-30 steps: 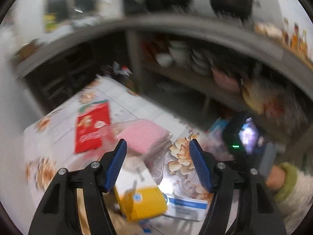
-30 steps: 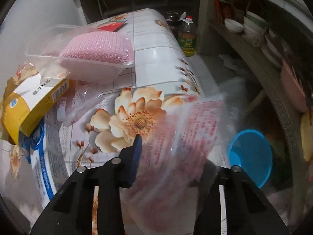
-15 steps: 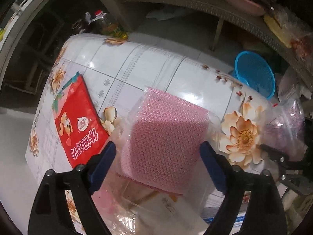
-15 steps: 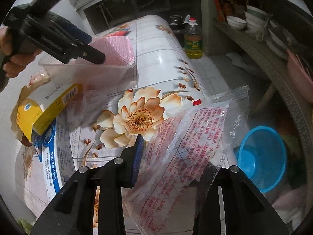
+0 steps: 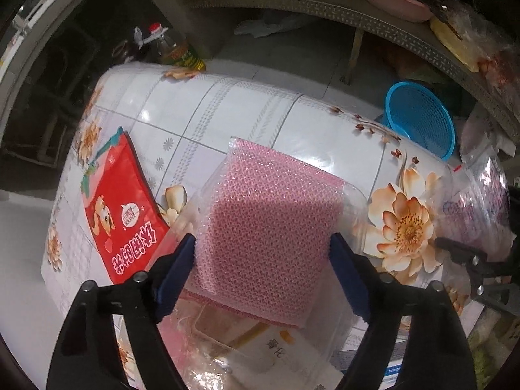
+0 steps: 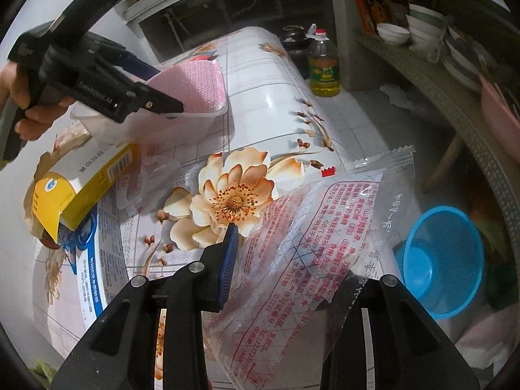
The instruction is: Collect trash
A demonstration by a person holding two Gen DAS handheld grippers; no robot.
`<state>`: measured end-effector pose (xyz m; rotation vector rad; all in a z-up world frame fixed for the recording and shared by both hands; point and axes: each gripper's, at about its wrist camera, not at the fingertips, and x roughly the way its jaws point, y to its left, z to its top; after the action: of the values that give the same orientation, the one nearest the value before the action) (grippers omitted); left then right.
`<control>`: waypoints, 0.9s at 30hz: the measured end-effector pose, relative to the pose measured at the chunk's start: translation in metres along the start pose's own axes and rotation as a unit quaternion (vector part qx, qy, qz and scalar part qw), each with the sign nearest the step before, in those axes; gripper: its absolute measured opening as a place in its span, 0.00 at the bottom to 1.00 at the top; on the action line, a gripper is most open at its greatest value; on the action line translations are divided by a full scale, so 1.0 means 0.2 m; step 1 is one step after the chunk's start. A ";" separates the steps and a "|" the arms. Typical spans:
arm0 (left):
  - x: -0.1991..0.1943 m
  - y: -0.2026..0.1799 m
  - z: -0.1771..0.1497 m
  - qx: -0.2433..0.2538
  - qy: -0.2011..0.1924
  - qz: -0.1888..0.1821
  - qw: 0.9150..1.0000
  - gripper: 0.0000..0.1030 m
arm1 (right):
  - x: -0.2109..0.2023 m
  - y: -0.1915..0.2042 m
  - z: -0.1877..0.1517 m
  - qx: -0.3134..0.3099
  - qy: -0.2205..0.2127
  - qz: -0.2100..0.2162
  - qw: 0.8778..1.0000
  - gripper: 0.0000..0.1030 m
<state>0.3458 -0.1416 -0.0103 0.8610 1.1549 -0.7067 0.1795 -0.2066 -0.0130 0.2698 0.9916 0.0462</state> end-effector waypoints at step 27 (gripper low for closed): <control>-0.77 0.01 -0.29 -0.162 -0.223 -0.066 0.959 0.73 | -0.17 -0.34 -0.02 0.164 -0.031 0.171 0.971 0.03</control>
<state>0.2782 -0.0838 0.1282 0.3251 0.8899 -0.7486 0.1522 -0.2761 -0.0046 0.7418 0.8790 0.1881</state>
